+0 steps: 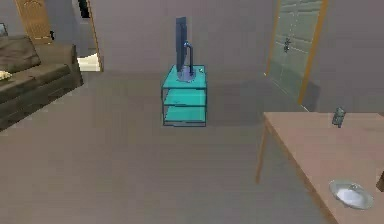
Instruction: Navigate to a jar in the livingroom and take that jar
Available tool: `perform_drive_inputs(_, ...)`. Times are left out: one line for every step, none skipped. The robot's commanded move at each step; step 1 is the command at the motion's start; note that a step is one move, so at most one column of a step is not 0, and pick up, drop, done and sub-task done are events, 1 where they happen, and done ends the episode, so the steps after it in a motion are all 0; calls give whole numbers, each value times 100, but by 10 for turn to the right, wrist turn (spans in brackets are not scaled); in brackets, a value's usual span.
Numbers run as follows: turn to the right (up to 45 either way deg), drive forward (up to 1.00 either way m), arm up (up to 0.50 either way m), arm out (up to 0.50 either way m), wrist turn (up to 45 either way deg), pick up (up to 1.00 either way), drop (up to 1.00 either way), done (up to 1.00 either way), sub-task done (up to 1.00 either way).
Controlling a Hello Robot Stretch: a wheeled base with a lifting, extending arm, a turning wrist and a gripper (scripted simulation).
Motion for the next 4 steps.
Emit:
perform_drive_inputs(-390,0,0,0,0,0,0,0,0)
perform_drive_inputs(450,0,0,0,0,0,0,0,0)
perform_drive_inputs(0,95,0,0,0,0,0,0,0)
perform_drive_inputs(120,0,0,0,0,0,0,0,0)
